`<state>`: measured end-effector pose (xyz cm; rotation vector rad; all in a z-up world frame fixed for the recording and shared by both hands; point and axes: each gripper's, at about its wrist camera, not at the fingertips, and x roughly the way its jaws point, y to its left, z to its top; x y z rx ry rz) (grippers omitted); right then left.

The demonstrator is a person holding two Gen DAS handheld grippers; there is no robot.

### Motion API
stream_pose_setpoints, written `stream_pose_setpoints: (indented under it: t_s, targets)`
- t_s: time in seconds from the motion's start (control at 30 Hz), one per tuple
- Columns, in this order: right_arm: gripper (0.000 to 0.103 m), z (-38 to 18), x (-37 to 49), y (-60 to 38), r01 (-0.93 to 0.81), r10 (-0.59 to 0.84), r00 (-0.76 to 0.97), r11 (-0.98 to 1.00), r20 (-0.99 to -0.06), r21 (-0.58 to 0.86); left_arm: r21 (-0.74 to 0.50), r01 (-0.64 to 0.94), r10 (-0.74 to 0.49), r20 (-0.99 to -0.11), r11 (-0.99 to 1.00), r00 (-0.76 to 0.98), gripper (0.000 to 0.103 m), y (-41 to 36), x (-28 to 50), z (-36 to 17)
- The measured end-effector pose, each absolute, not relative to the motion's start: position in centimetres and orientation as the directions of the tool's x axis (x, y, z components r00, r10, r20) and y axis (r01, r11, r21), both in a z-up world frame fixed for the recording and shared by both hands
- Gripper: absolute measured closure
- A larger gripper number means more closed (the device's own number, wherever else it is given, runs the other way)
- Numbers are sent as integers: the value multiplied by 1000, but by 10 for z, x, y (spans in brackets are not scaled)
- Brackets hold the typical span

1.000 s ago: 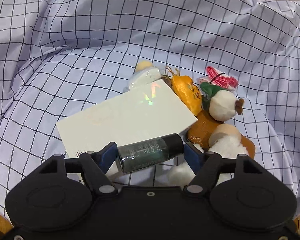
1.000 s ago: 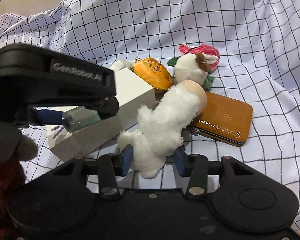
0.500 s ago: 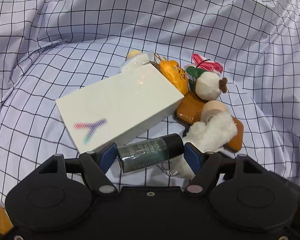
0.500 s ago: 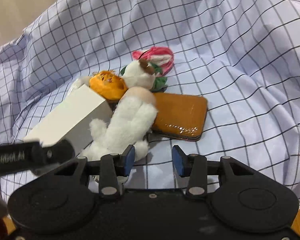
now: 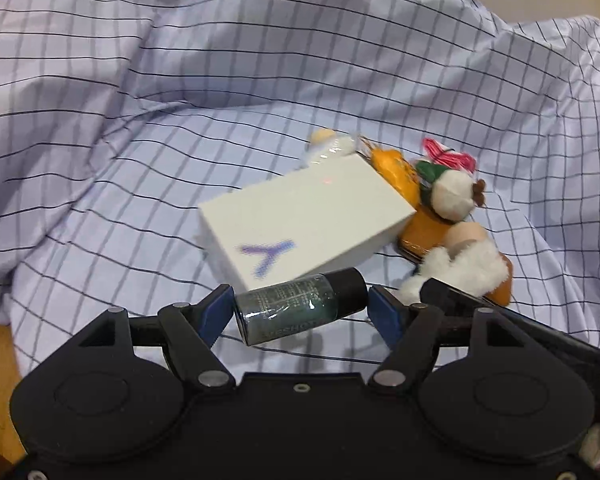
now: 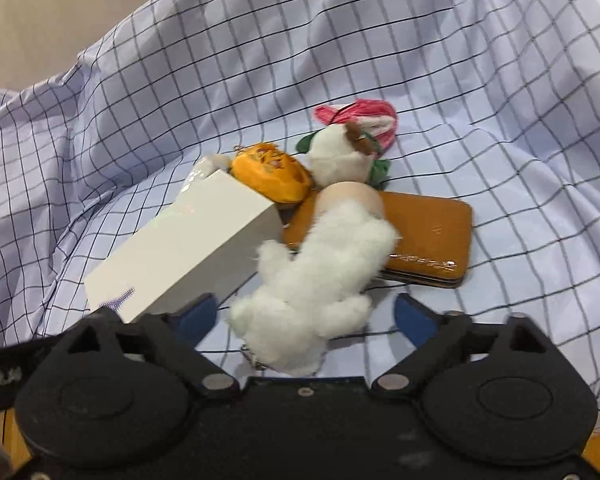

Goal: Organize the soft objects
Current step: 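Grasp the grey YESHOTEL bottle with the left tool while the right tool holds the plush, then lift the white plush toy with the right tool while the left tool carries the bottle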

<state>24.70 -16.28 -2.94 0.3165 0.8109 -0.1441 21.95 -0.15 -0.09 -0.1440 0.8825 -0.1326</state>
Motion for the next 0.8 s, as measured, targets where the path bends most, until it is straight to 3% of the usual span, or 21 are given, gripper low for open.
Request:
stream_pose_setpoints:
  t_s: [0.2,0.3,0.37,0.4,0.43,0.8]
  targets:
    - [8,-37,263,-143,251,-56,655,957,-753,147,-194,33,-173,-766,980,619,35,11,212,-7]
    - [37,-41,263,-140,260,-93,635,961,-767,99,-203,28,-177,-770,979,613,35,14,207,-10]
    - [50,-40,261,-144,242,-64,632,963,-772,118,-206,27,-180,-772,978,610,35,16,204,-11]
    - [64,-37,257,-146,238,-58,644,963,-763,128,-209,27,-182,-773,978,608,35,16,202,-12]
    - [88,-33,254,-148,234,-55,655,963,-754,133,-211,29,-185,-773,977,607,35,15,201,-12]
    - [89,-14,232,-169,232,-38,718,955,-695,187,-225,51,-209,-768,973,606,35,10,182,-12]
